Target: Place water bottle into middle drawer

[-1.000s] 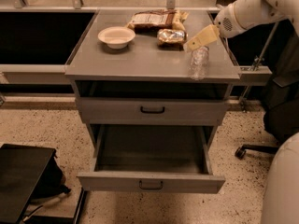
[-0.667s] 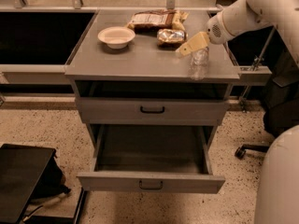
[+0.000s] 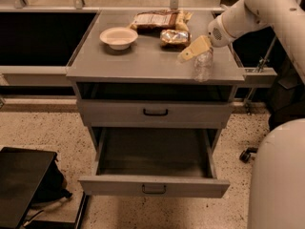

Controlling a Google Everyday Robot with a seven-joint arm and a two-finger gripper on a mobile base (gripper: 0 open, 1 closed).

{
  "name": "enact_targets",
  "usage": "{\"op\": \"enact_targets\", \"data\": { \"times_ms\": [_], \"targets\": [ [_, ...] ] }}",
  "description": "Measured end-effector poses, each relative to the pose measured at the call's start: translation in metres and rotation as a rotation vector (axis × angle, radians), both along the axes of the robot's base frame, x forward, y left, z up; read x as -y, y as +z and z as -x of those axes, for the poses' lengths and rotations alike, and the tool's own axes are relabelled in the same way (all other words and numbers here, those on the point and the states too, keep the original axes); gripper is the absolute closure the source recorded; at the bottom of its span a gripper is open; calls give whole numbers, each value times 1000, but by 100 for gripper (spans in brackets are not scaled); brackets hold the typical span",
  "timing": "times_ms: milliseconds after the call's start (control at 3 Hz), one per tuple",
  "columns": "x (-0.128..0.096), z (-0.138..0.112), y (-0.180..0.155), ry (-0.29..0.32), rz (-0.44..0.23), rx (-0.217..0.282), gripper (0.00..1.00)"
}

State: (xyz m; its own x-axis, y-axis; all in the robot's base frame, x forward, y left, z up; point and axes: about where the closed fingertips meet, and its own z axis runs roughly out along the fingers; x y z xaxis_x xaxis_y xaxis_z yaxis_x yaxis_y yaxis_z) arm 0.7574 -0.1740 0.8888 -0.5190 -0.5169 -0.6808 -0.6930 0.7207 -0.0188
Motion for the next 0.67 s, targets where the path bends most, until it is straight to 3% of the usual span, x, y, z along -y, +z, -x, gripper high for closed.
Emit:
{"op": "enact_targets", "data": {
  "times_ms": [333,667],
  "targets": [
    [-13,1,-36,-12,-87,-138,0],
    [-13,1,-36,-12,-87,-138,0]
  ]
}}
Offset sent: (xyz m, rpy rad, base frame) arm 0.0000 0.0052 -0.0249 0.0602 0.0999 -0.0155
